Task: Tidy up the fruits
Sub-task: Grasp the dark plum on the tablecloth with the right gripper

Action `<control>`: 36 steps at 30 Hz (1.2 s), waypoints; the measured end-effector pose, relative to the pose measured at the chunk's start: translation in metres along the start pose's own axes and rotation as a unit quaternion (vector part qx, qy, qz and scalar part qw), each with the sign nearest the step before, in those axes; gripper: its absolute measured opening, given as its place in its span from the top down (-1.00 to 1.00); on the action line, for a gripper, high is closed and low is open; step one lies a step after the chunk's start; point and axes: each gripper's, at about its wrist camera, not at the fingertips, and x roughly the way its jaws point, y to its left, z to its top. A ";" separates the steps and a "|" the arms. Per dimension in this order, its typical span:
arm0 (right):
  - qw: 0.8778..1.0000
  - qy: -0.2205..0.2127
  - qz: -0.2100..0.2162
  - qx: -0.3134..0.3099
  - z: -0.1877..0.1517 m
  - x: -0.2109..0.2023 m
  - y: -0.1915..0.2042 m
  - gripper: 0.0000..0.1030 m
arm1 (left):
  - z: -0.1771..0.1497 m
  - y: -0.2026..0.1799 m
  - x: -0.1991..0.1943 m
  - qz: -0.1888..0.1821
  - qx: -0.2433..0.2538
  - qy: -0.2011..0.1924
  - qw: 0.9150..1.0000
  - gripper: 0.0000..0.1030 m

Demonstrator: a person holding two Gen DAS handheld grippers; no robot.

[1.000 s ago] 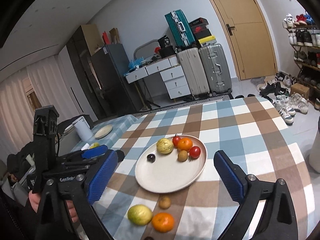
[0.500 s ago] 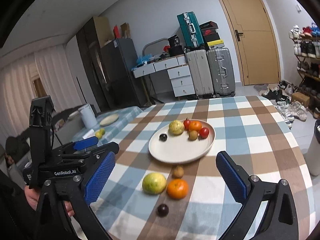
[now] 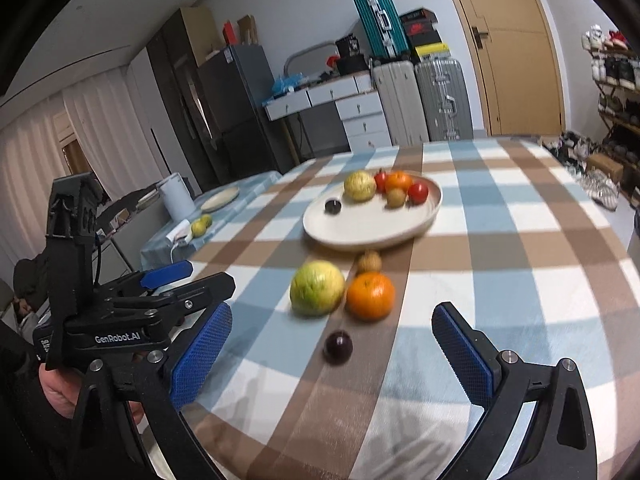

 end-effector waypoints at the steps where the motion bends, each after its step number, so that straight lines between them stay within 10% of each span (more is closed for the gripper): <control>1: 1.000 0.008 0.002 0.002 -0.004 0.004 0.000 -0.99 | 0.000 0.001 0.002 -0.001 0.000 0.002 1.000 -0.98; 8: 1.000 0.030 0.005 -0.003 -0.014 0.021 0.004 -0.89 | -0.005 0.010 0.008 -0.001 -0.003 0.008 1.000 -0.98; 27: 0.996 0.072 -0.041 -0.022 -0.021 0.056 0.006 0.57 | 0.012 0.022 0.031 -0.001 -0.010 0.015 1.000 -0.98; 36: 0.998 0.054 -0.030 -0.022 -0.021 0.046 0.006 0.58 | 0.030 0.003 0.059 -0.044 0.018 0.051 0.998 -0.98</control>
